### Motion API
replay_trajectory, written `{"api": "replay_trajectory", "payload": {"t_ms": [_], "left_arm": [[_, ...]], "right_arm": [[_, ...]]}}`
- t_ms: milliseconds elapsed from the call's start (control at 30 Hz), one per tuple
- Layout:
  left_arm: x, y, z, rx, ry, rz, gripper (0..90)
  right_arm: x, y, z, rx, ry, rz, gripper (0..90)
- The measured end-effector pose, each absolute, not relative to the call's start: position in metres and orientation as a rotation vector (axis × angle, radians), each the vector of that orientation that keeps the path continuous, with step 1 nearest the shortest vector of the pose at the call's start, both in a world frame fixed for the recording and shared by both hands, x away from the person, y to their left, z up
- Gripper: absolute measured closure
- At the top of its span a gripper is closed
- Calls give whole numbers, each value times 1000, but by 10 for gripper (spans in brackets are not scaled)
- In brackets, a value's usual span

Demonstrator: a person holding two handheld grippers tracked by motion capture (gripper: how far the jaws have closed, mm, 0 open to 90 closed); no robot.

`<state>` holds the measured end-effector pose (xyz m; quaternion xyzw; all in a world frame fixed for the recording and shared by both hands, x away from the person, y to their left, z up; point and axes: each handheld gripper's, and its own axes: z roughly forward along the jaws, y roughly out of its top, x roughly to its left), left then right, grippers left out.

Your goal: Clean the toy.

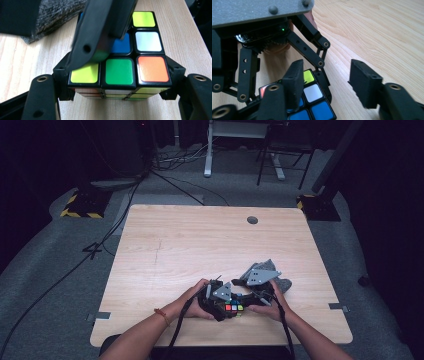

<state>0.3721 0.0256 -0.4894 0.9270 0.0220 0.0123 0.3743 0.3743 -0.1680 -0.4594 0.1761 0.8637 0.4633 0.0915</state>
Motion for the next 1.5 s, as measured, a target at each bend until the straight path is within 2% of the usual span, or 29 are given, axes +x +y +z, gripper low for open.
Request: {"api": "replay_trajectory", "payload": {"t_ms": [167, 367, 600, 867, 1033, 1167, 1400, 1500], "left_arm": [[371, 31, -489, 2391, 64, 53, 317], [372, 44, -487, 2409, 84, 58, 321], [374, 66, -486, 2427, 126, 68, 323], [372, 79, -485, 2429, 169, 75, 317], [372, 77, -487, 2408, 219, 56, 225], [374, 74, -490, 2385, 268, 55, 155], [371, 65, -491, 2383, 242, 52, 160], [370, 61, -493, 2392, 242, 26, 175]], "right_arm": [[370, -184, -441, 478, 2524, 1351, 409], [371, -227, -426, 537, 2441, 1258, 417], [385, -253, -448, 620, 2505, 1052, 416], [405, -273, -478, 795, 2543, 969, 437], [413, -280, -491, 862, 2553, 1044, 454], [412, -283, -494, 885, 2553, 1094, 540], [404, -279, -493, 821, 2577, 1092, 703], [398, -277, -491, 773, 2603, 1083, 735]]}}
